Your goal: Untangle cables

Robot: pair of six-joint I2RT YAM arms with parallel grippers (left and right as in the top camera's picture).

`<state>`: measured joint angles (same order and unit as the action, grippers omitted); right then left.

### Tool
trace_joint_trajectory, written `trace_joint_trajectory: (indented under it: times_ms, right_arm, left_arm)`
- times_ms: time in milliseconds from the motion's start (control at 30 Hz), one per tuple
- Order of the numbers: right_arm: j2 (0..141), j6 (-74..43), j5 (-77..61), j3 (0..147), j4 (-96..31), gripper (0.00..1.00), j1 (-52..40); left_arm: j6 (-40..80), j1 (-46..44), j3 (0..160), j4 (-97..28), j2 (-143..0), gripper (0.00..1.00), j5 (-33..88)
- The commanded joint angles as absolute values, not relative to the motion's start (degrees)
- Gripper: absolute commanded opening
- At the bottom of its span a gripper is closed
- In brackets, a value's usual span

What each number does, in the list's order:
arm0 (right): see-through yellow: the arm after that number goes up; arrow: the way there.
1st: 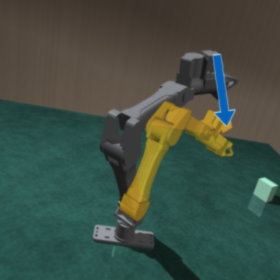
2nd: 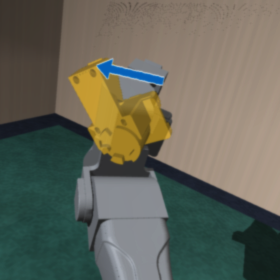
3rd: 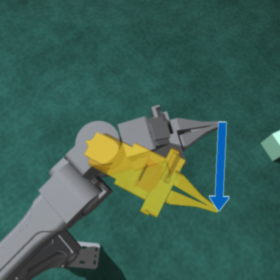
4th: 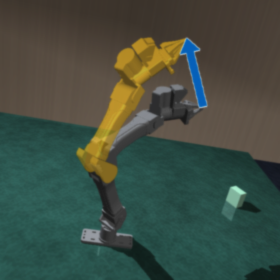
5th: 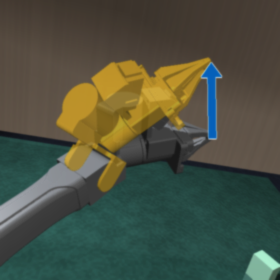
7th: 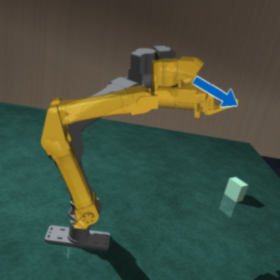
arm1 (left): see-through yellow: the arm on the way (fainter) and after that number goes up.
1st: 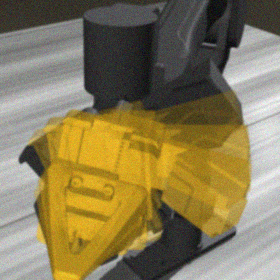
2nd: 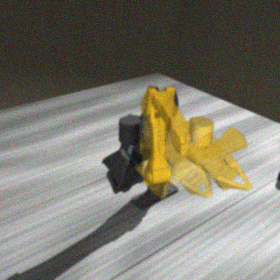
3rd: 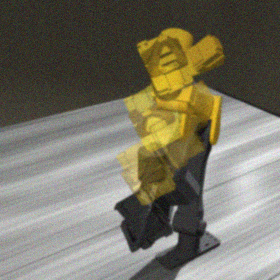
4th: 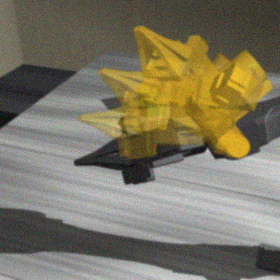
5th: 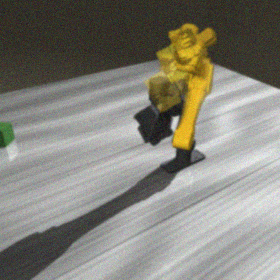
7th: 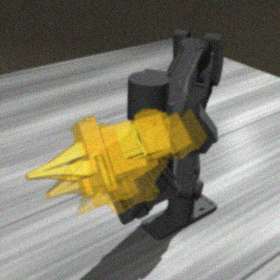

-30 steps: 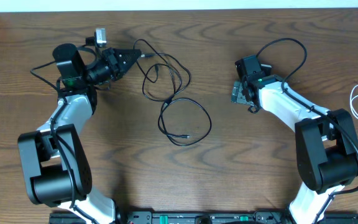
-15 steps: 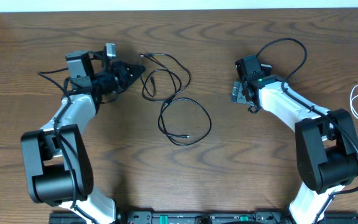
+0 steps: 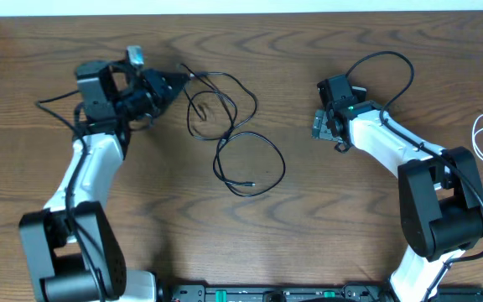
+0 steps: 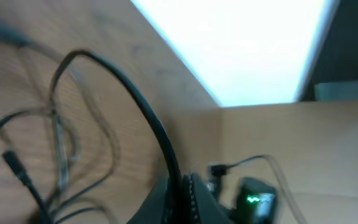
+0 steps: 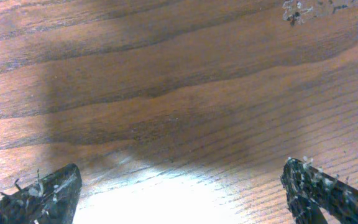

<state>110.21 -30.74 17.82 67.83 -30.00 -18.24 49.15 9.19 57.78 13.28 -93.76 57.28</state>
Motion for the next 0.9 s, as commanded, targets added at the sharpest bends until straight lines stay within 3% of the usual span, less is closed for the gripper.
trace_joint_trajectory:
  times_ms: [0,200,867]
  right_arm:
    - [110.61,-30.13,18.92,68.53,-30.0,0.99,-18.55]
    - [110.63,-30.13,18.92,68.53,-30.0,0.99,-18.46]
    - [110.63,-30.13,18.92,68.53,-30.0,0.99,-18.48]
  left_arm:
    - [58.17,10.24,58.41,17.26,-90.98,0.08,63.48]
    - [61.84,10.22,58.41,24.88,-85.93,0.08,67.29]
    - [57.06,10.22,58.41,23.22,-65.78,0.08,64.66]
